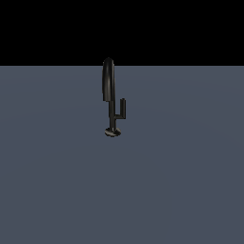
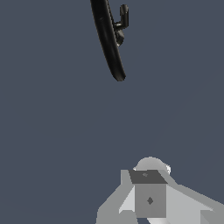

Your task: Turn on the faucet by rotating a designated handle.

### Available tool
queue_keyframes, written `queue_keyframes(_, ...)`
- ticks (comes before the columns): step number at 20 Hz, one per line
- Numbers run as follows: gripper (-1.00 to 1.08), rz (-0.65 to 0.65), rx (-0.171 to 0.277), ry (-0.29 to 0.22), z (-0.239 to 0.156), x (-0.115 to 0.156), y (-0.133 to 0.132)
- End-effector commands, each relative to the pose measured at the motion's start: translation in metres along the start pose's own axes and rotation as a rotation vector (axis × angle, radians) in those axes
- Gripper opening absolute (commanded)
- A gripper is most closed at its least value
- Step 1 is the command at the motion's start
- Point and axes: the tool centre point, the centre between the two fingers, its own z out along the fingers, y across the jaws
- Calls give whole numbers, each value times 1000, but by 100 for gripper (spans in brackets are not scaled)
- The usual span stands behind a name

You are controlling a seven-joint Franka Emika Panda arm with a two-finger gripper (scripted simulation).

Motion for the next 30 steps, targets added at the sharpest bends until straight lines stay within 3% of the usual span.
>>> queue_keyframes(1, -100, 34, 33, -35, 2, 15, -4)
queue_keyframes(30, -100, 452, 457, -477, 58, 199, -16)
